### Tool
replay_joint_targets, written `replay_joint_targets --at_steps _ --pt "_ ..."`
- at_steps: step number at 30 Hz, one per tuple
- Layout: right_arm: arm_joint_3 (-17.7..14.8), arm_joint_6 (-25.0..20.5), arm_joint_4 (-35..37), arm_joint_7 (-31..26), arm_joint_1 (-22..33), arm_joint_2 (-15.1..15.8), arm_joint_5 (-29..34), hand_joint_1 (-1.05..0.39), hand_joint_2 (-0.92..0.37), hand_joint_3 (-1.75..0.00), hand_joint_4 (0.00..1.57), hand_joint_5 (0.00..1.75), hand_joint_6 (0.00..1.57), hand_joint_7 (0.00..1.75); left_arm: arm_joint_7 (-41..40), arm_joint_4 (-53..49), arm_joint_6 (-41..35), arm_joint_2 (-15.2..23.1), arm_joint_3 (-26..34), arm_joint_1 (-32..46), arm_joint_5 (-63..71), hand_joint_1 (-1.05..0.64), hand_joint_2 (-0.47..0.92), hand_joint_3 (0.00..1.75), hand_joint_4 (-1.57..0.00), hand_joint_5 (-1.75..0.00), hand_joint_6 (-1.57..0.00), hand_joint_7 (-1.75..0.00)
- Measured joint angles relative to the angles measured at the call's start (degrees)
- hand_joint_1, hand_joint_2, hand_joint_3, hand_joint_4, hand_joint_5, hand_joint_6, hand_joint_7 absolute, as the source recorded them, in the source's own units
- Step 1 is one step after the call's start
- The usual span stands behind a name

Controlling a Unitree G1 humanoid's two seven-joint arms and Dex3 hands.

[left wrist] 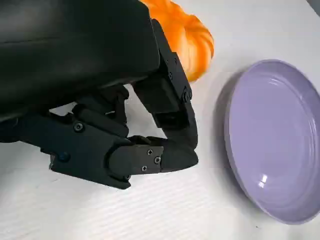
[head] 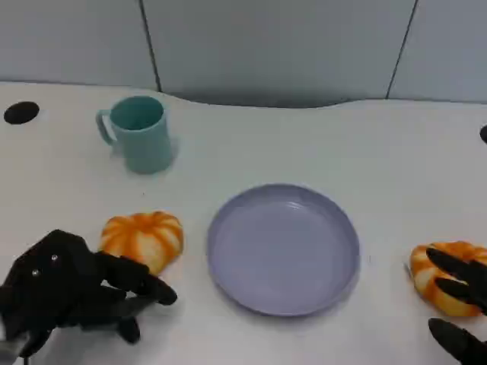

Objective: Grasp the bread from the table and place it into the plate.

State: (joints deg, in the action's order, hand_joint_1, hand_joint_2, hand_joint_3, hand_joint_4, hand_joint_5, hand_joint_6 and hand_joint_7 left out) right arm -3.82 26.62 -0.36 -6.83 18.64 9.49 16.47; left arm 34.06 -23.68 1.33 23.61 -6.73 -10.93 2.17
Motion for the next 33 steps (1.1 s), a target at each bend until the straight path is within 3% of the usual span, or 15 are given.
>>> replay_joint_targets --at_steps 9,12,17,28,29,31,33 --pt "0.0 0.09 -0.01 -0.03 0.08 0.0 0.01 -0.36 -0.92 -0.33 0.86 0.01 0.71 0.0 -0.02 1.29 -2.27 -0.06 0.12 0.15 -0.34 -0.59 0.92 0.43 -0.73 -1.12 -0.97 -0.24" --pt "0.0 -0.46 -0.45 0.0 0.16 -0.01 0.0 -0.36 -0.92 -0.33 0.85 0.0 0.71 0.0 -0.01 1.43 -2.76 -0.12 0.17 0.16 -0.49 -0.59 0.92 0.42 -0.72 -1.26 -0.99 -0.29" --pt "0.01 -0.99 -0.8 0.0 0.3 0.0 0.1 -0.35 -0.92 -0.33 0.85 0.0 0.7 0.0 -0.12 1.52 -2.78 -0.18 0.14 0.16 -0.16 -0.59 0.92 0.44 -0.69 -1.2 -0.94 -0.27" --pt "0.02 -0.6 -0.44 0.01 0.23 0.0 0.0 -0.36 -0.92 -0.33 0.84 0.0 0.71 0.0 -0.17 1.73 -2.65 -0.19 0.08 0.2 0.01 -0.59 0.92 0.42 -0.73 -1.21 -0.99 -0.3" --pt "0.02 -0.61 -0.45 0.02 0.25 -0.01 -0.01 -0.36 -0.92 -0.33 0.85 0.01 0.71 0.0 -0.17 1.74 -2.7 -0.2 0.11 0.21 -0.03 -0.6 0.92 0.39 -0.71 -1.37 -0.87 -0.73" --pt "0.05 -0.64 -0.48 0.02 0.28 -0.01 0.01 -0.36 -0.92 -0.32 0.86 0.01 0.71 0.0 -0.52 1.73 -1.99 -0.56 0.75 0.53 -0.49 -0.59 0.92 0.39 -0.66 -1.65 -0.64 -1.35" --pt "0.08 -0.95 -0.71 0.01 0.37 -0.03 0.03 -0.37 -0.92 -0.32 0.85 0.01 0.71 0.0 -0.87 1.11 1.99 -1.39 2.27 1.26 -2.21 -0.6 0.92 0.41 -0.67 -1.72 -0.58 -1.5"
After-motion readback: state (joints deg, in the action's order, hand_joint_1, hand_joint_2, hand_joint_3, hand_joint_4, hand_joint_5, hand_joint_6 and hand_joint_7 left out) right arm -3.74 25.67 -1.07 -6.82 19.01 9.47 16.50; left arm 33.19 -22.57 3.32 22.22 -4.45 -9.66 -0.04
